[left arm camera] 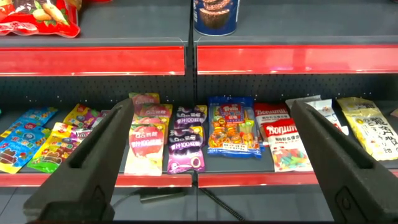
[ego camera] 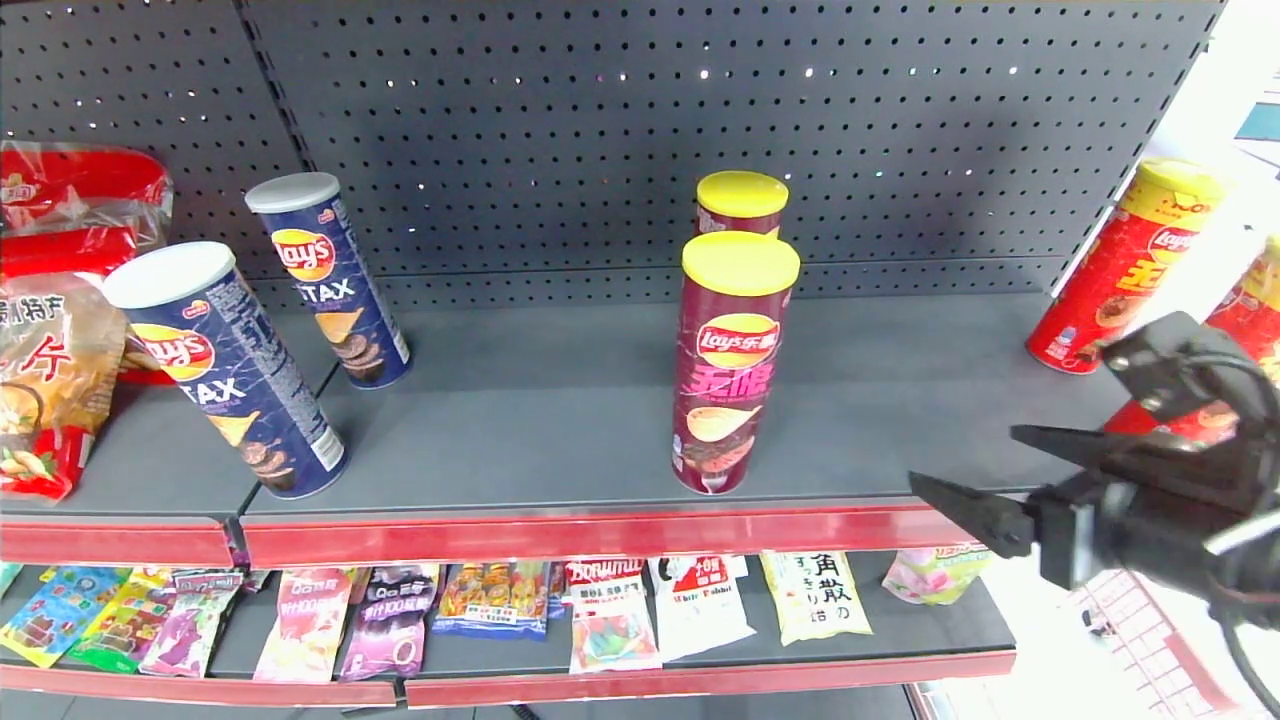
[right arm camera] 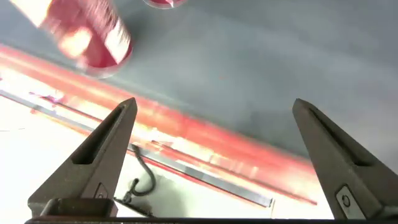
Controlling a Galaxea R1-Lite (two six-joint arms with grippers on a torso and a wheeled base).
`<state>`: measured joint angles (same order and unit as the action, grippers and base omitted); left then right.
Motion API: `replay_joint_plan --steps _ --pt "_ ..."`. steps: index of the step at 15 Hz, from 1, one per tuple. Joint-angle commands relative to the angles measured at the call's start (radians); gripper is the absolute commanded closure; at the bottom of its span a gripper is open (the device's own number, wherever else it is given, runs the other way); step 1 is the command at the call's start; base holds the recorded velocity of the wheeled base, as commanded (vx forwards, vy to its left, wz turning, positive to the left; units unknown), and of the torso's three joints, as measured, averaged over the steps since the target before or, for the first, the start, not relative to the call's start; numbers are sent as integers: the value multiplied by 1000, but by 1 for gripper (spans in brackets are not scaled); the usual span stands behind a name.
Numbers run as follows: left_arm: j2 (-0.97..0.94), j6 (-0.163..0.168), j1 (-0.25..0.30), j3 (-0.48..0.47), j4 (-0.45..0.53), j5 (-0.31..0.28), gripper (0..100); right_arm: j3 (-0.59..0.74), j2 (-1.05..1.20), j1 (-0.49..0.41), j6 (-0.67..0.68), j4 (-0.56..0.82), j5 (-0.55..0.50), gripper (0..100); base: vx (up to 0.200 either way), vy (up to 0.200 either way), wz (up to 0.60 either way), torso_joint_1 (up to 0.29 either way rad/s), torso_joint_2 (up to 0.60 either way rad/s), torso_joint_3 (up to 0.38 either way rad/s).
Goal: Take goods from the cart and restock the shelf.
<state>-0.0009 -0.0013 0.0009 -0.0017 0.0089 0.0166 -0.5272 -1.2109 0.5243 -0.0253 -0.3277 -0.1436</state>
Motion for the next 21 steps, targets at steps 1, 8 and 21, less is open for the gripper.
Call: replay_joint_plan --steps 1,8,21 --pt "1 0 1 0 -1 0 0 294 514 -113 -15 88 131 0 0 0 0 0 0 0" --pt "1 0 1 0 -1 0 0 428 1136 -572 -30 506 251 0 0 0 0 0 0 0" --pt "1 0 1 0 -1 0 0 487 1208 -524 94 368 98 0 0 0 0 0 0 0"
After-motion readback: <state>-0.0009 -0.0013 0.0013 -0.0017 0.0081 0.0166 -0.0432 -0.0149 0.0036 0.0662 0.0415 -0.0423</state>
